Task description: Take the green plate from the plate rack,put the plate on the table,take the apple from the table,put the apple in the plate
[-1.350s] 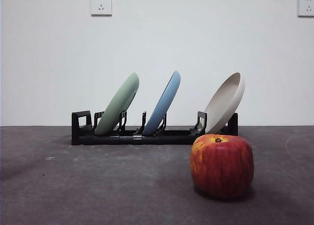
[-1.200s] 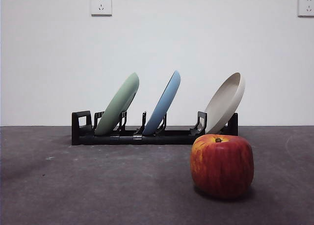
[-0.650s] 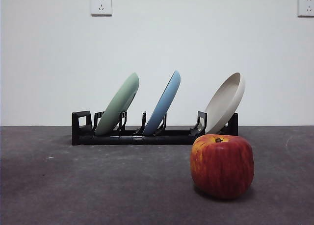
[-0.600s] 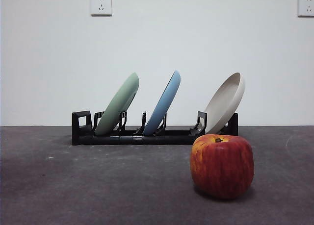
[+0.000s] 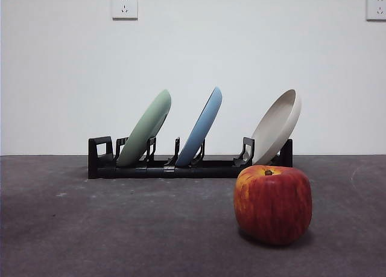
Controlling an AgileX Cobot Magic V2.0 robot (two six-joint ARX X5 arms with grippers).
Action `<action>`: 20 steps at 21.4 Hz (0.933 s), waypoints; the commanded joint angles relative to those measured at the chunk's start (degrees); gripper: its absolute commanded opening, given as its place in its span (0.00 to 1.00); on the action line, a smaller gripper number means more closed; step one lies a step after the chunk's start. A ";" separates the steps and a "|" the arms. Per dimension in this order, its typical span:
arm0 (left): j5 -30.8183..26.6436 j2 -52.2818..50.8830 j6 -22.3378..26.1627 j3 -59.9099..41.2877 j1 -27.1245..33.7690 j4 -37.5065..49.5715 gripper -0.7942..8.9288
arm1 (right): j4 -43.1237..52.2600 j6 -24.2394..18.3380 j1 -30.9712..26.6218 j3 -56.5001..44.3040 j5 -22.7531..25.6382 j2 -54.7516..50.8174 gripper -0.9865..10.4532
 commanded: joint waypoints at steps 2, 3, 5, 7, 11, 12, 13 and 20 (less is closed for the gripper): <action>-0.72 -0.02 -0.33 0.04 -0.42 0.39 0.76 | 0.26 0.79 0.09 -0.07 -0.11 -0.04 0.66; -0.79 0.09 -0.35 0.07 -0.42 0.92 0.76 | 0.26 0.79 0.09 -0.04 -0.15 -0.04 0.66; -2.36 0.92 -0.87 0.59 -0.44 2.75 0.76 | 0.28 0.94 0.09 -0.07 -0.15 0.00 0.66; -3.87 2.60 -1.46 2.12 -0.50 4.52 0.76 | 0.26 0.96 0.11 -0.04 -0.15 0.17 0.66; -5.38 9.33 -1.46 7.37 -1.53 8.87 0.76 | 0.31 0.96 0.11 -0.04 -0.13 0.26 0.66; -5.57 11.85 -1.46 8.92 -1.97 10.16 0.76 | 0.31 0.96 0.11 -0.04 -0.13 0.26 0.66; -6.40 14.51 -1.44 10.49 -2.62 11.37 0.76 | 0.31 0.98 0.11 -0.04 -0.13 0.26 0.66; -14.05 34.49 -1.44 20.37 -10.25 23.08 0.76 | 0.31 0.96 0.09 -0.04 -0.11 0.26 0.66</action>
